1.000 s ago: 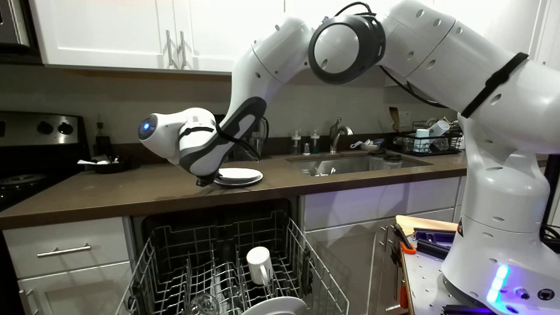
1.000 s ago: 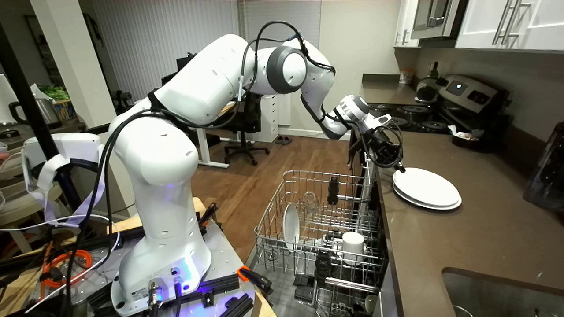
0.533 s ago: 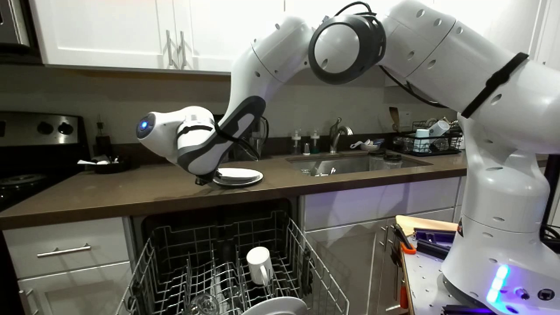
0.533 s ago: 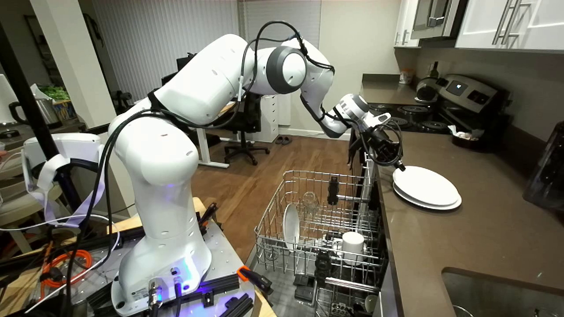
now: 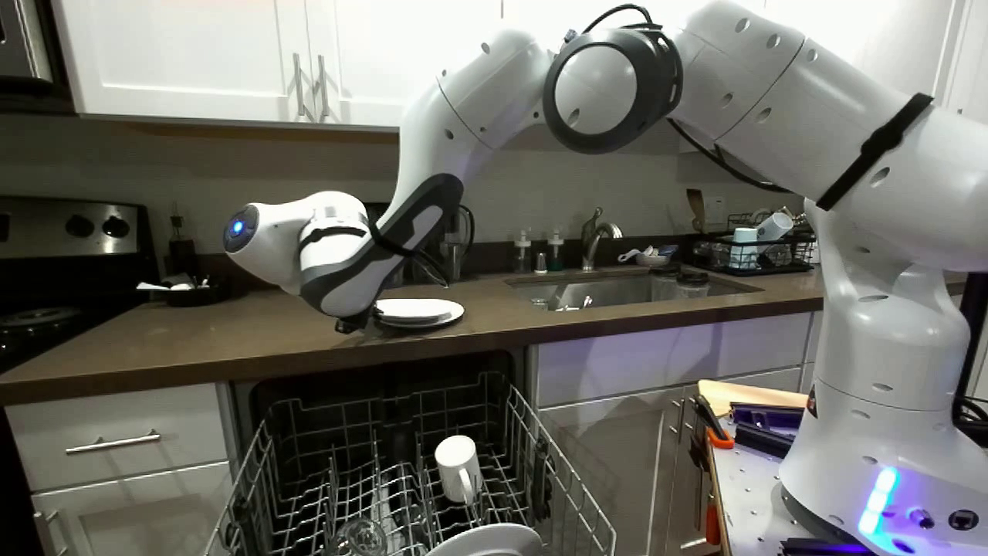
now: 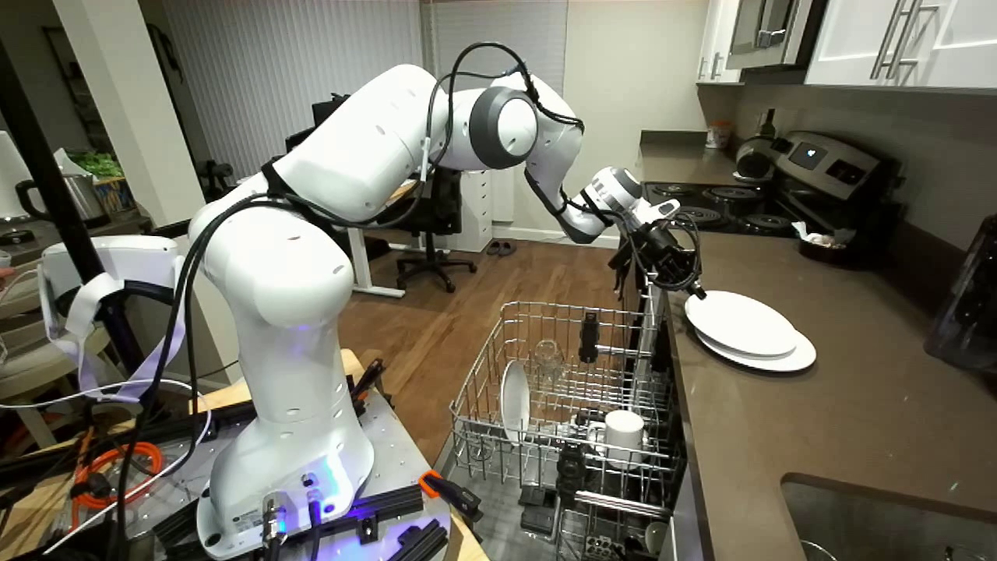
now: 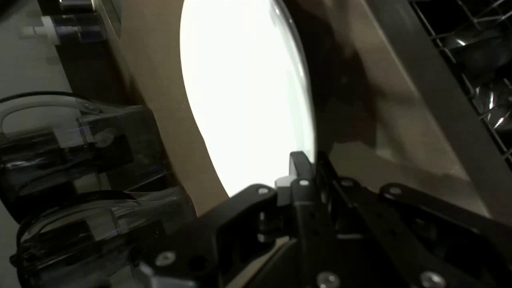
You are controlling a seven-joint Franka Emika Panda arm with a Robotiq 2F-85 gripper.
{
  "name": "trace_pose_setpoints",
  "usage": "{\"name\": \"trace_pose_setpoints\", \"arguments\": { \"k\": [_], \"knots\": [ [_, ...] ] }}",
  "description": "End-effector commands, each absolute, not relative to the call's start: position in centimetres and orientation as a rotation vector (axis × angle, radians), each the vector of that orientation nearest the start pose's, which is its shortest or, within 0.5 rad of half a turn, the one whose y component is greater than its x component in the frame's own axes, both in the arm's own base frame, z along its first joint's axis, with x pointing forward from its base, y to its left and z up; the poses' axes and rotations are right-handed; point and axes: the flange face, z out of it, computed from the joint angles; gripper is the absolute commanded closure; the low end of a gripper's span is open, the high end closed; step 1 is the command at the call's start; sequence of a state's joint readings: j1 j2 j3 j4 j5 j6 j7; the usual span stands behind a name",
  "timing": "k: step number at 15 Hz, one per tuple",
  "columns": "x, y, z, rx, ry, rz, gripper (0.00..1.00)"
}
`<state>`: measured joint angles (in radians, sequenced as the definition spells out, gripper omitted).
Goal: Pick up the white plate from the countertop and put it in the dish rack.
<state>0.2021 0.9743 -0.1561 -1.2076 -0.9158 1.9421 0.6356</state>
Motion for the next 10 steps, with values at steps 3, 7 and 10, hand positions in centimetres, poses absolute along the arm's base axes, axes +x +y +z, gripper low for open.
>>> {"name": "trace_pose_setpoints", "arguments": {
  "k": [3, 7, 10],
  "knots": [
    [75.58, 1.62, 19.87, 2.194, -0.057, 0.118, 0.84],
    [75.53, 1.36, 19.58, 2.196, -0.06, 0.113, 0.64],
    [75.48, 1.38, 19.37, 2.193, -0.059, 0.109, 0.64]
  ]
}}
